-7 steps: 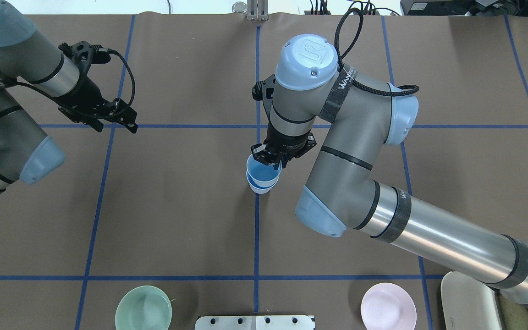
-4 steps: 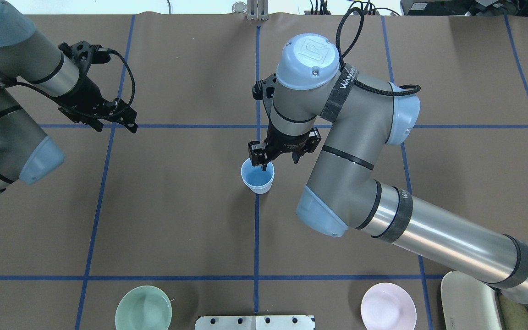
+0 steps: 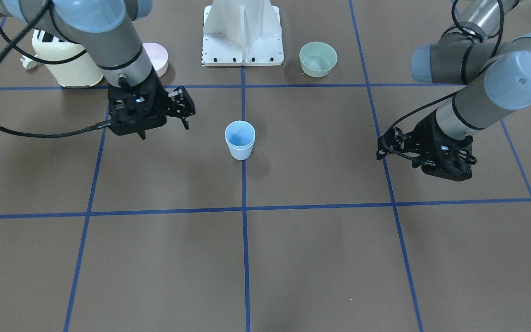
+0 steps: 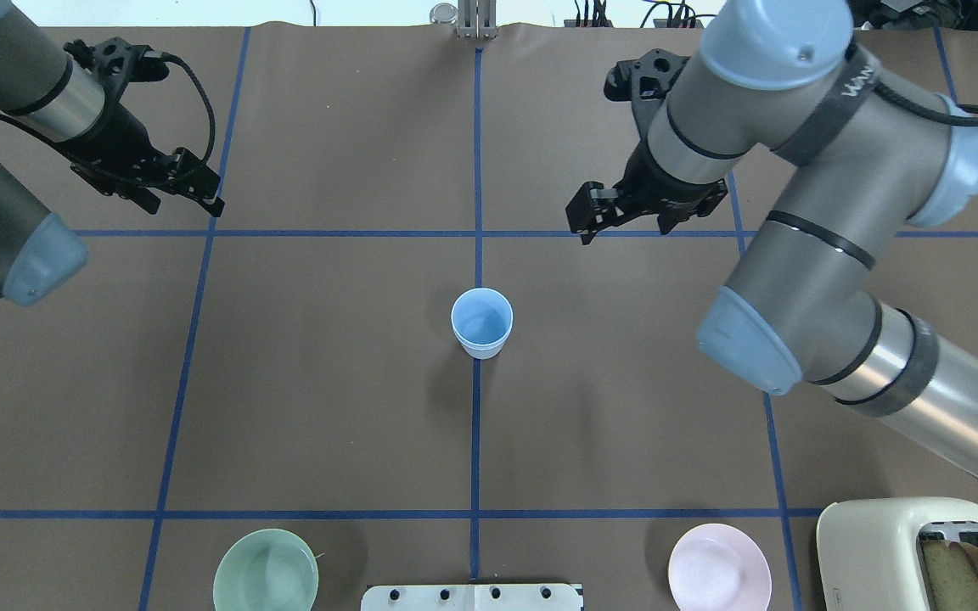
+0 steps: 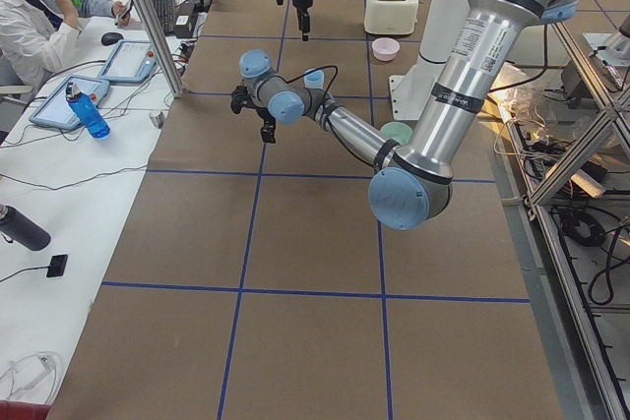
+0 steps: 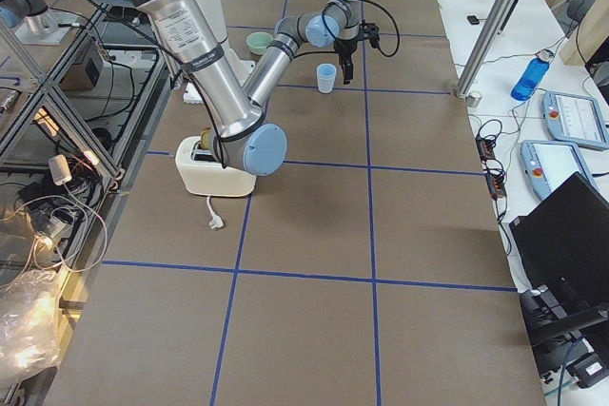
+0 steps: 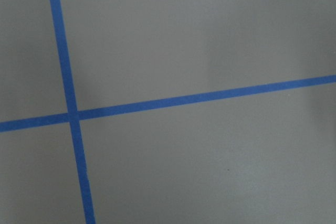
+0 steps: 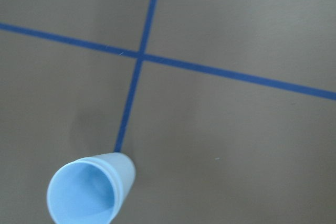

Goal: Stack blue cups with both arms

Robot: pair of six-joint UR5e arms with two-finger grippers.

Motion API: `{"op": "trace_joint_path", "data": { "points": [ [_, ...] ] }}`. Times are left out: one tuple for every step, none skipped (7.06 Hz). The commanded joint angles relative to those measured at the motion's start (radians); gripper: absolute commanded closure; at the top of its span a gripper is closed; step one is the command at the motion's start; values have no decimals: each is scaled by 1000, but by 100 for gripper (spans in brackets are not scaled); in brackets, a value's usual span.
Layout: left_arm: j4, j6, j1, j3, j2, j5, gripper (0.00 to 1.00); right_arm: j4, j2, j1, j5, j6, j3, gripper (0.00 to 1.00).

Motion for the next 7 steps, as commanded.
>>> {"op": "trace_joint_path", "data": {
  "points": [
    [134,229,-116,0,0,-3,3,-1,-97,117,-29,4,42,0],
    [195,346,-173,0,21,-2,2,-5,-135,189,-3,-10,38,0],
    [202,432,-218,1,58,5,2,-5,-174,255,46,-31,27,0],
    [200,497,-262,13,98,8,1,-8,-218,328,86,-82,15,0],
    [196,593,-304,39,138,6,1,-8,-278,432,158,-217,-14,0],
    [200,678,-362,65,159,5,1,-10,-353,523,193,-380,-36,0],
    [202,707,-397,81,169,3,1,-8,-439,583,197,-463,-40,0]
  ]
}}
